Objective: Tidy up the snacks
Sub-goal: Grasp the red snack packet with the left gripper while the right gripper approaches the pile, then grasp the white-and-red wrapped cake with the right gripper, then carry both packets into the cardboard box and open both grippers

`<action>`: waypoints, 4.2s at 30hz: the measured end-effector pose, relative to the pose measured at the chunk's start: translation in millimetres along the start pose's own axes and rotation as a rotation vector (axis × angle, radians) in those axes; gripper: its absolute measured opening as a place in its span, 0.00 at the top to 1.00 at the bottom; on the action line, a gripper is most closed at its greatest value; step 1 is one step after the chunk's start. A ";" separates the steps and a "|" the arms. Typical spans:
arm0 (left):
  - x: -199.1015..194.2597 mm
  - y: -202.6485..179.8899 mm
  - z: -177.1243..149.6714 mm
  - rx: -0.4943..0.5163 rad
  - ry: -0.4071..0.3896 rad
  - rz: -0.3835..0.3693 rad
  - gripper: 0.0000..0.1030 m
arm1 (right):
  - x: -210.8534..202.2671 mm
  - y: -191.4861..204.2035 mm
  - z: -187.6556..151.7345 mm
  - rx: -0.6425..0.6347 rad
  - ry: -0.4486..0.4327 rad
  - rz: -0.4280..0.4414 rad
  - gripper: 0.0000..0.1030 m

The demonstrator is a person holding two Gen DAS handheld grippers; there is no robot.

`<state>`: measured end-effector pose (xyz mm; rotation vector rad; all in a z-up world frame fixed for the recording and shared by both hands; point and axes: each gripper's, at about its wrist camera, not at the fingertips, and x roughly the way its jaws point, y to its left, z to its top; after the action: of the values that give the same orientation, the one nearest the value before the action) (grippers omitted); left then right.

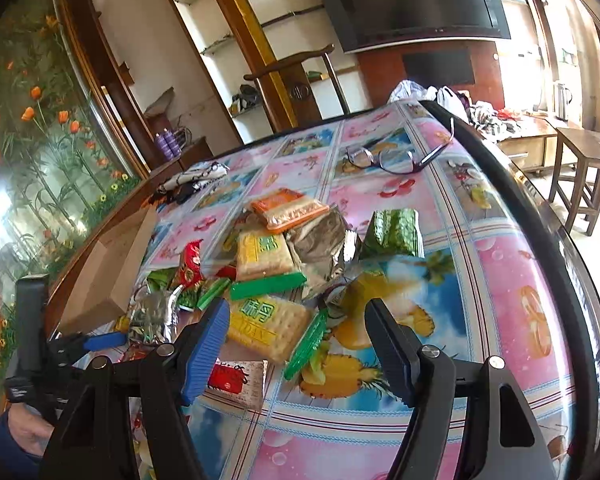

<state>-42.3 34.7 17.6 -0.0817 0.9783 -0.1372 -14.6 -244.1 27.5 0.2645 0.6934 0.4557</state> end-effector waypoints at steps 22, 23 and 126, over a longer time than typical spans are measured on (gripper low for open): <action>-35.0 -57.3 -32.7 0.300 0.110 -0.314 0.25 | -11.0 4.3 -1.3 -0.011 -0.038 0.034 0.28; -38.8 -57.7 -31.6 0.313 0.098 -0.313 0.25 | -10.8 3.8 -1.3 -0.011 -0.036 0.037 0.28; -35.9 276.3 124.3 -0.306 -0.192 -0.025 0.65 | 191.1 312.7 74.1 -0.298 0.358 0.210 0.74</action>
<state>63.1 314.1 80.1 -0.3812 0.8000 -0.0008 65.8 114.6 95.9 -0.0297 0.9381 0.8109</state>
